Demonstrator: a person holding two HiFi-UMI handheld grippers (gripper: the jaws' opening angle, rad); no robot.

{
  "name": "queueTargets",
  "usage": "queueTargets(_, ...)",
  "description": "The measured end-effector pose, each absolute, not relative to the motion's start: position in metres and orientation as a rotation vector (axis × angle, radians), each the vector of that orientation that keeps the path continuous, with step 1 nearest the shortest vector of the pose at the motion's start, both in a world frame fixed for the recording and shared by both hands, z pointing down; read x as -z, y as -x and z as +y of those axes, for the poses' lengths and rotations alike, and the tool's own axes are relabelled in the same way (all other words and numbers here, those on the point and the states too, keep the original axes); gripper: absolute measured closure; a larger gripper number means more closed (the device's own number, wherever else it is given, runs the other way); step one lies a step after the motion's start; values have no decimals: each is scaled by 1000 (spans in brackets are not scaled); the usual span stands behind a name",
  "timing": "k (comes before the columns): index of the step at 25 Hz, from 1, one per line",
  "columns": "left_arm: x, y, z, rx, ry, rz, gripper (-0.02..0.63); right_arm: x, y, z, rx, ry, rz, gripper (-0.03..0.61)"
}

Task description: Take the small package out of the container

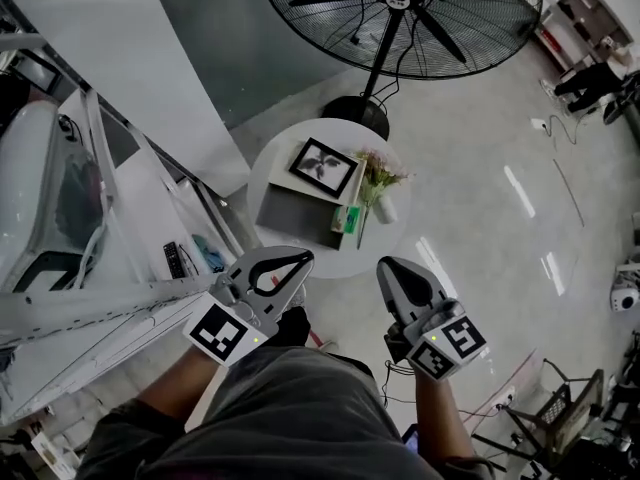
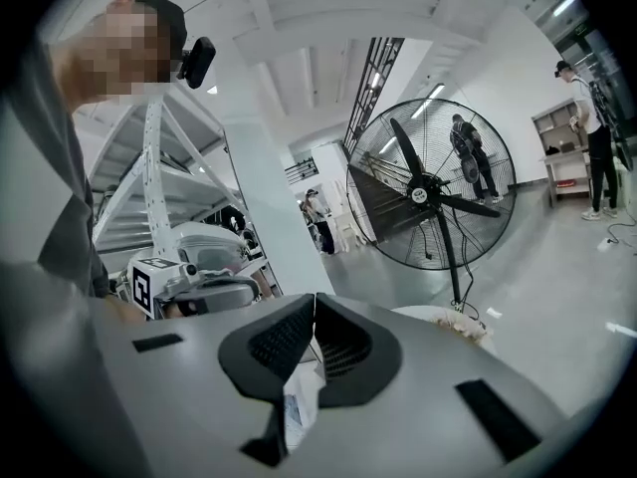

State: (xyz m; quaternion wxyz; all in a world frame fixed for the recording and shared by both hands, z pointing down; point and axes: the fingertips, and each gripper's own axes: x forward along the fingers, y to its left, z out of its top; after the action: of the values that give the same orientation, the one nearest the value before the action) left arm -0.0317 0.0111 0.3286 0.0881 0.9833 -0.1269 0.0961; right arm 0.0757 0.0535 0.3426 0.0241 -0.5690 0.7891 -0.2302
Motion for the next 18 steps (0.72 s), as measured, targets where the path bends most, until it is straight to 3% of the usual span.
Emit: queueTargets(18,-370,18,-62,-350,-2807,-434,598,-387,-104,-29,870,1796,2450,555)
